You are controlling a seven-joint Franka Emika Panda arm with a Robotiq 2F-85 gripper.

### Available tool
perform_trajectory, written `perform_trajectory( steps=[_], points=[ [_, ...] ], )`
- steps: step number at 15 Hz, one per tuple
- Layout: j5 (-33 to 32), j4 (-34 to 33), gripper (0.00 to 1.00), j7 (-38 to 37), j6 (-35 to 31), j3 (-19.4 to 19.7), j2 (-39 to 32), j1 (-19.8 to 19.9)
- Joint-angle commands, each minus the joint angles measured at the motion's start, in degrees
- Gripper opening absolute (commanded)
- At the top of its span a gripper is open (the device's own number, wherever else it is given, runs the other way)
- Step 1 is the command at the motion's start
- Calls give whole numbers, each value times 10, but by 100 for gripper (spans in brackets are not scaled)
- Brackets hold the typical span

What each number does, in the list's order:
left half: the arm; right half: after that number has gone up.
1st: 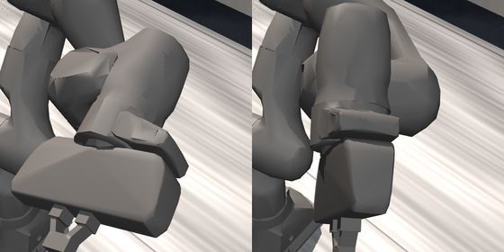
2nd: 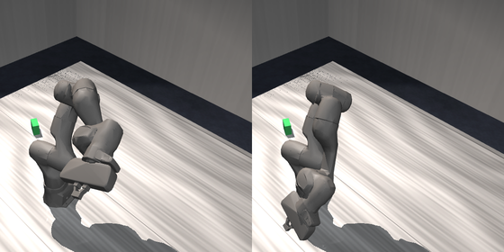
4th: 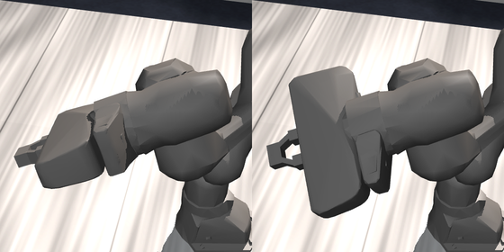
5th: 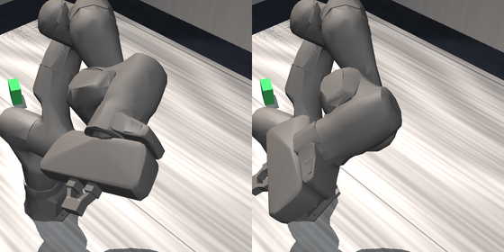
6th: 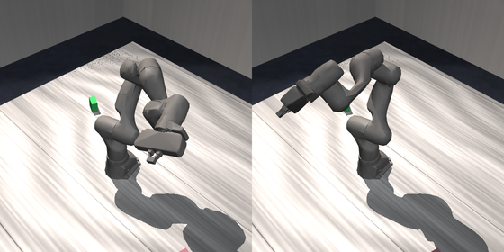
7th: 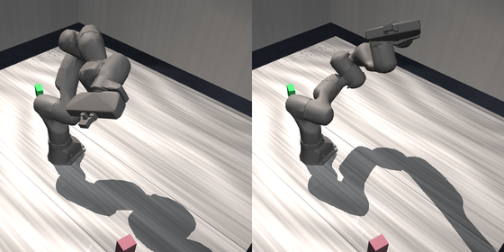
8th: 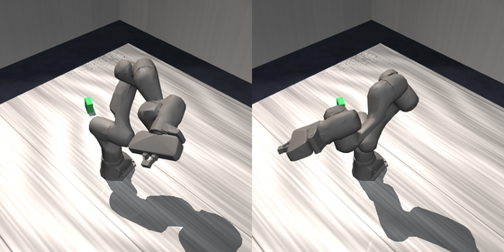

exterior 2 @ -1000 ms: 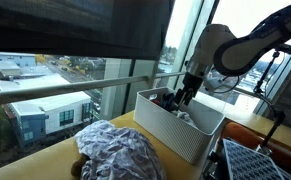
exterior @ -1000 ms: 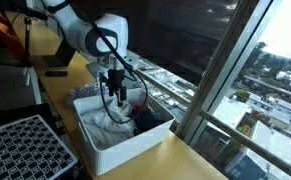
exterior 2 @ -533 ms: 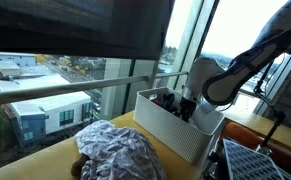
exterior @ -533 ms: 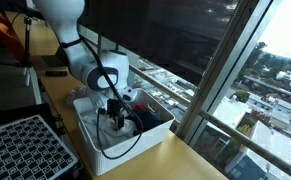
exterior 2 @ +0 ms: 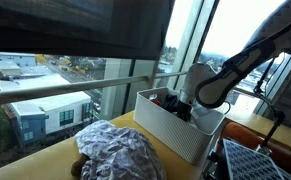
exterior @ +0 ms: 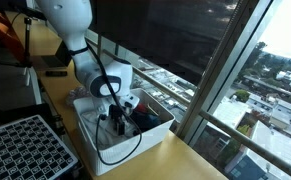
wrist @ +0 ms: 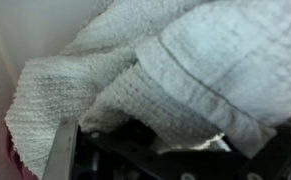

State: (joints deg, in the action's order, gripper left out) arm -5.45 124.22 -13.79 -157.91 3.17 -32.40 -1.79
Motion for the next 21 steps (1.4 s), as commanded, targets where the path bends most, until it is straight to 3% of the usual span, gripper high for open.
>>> perform_trajectory(
  steps=[1, 6, 14, 21],
  points=[
    [28, 7, 37, 18, 11, -2, 26, 2],
    [27, 45, 1, 12, 23, 2, 96, -6],
    [16, 79, 0, 7, 89, -10, 261, -13],
    [-15, 11, 0, 0, 167, -47, 405, -18]
  ],
)
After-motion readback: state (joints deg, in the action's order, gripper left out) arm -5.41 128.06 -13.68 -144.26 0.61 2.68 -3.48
